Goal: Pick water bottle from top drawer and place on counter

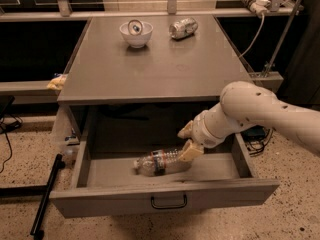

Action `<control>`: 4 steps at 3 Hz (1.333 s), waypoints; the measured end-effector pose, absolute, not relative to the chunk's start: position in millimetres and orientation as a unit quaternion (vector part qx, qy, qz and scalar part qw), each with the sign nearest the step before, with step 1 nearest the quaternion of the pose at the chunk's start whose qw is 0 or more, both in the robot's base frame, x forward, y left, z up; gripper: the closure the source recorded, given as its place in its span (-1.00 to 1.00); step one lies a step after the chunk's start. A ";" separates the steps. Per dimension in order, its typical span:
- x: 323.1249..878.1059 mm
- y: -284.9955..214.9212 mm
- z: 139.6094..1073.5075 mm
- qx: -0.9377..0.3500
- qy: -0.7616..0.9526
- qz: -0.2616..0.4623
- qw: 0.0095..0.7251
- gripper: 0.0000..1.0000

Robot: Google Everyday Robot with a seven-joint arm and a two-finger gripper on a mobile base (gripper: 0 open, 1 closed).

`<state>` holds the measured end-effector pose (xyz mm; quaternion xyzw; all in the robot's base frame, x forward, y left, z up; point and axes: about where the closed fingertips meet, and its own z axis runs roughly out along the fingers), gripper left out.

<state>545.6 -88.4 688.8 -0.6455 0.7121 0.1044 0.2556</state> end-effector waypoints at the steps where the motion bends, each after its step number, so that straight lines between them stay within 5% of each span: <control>1: 546.9 -79.7 678.4 -0.644 0.708 0.126 0.262 -0.46; 4: 559.8 -58.1 642.6 -0.657 0.680 0.170 0.277 -0.46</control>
Offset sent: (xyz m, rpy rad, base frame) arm 0.0109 0.0275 -0.0311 0.1128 0.0389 0.0551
